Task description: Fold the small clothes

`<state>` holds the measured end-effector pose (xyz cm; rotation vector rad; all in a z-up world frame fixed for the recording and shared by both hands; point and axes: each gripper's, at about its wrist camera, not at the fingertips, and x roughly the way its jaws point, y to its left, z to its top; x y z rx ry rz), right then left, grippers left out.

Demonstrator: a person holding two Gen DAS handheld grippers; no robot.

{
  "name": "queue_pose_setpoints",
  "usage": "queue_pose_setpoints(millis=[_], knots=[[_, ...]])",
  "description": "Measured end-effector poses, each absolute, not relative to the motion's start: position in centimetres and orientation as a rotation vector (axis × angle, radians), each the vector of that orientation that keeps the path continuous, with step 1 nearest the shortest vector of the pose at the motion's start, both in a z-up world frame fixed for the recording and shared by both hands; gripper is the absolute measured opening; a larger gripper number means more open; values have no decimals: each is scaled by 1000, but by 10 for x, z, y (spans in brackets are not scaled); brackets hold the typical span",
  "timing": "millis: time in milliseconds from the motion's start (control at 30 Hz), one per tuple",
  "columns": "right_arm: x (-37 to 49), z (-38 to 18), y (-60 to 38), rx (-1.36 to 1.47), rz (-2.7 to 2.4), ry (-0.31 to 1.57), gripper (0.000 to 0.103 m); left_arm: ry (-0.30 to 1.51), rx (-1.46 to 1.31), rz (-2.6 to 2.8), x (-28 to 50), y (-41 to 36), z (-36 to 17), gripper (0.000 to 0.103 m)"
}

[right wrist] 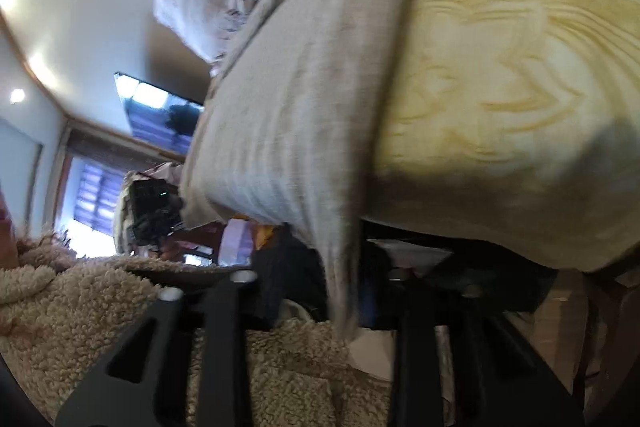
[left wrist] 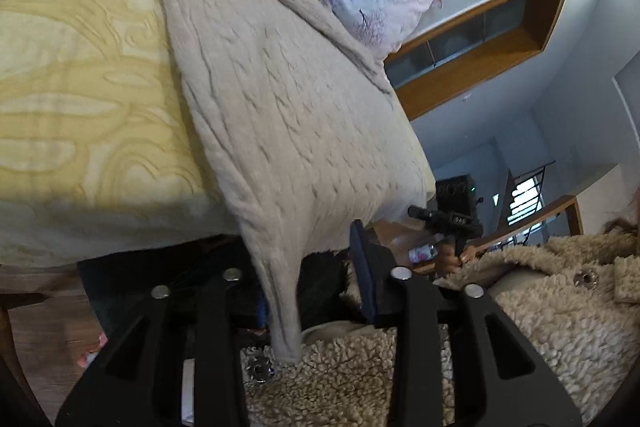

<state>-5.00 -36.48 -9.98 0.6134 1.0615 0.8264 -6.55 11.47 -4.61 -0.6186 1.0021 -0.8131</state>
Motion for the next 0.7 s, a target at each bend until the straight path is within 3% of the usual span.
queue_pose_setpoints(millis=[133, 467, 700], knots=[[-53, -83, -358, 560, 852, 1017, 8, 997, -630, -835, -62, 114, -44, 10], [-43, -8, -354, 461, 710, 697, 8, 849, -581, -847, -45, 127, 5, 6], [-7, 36, -350, 325, 419, 527, 7, 727, -542, -685, 18, 143, 51, 6]])
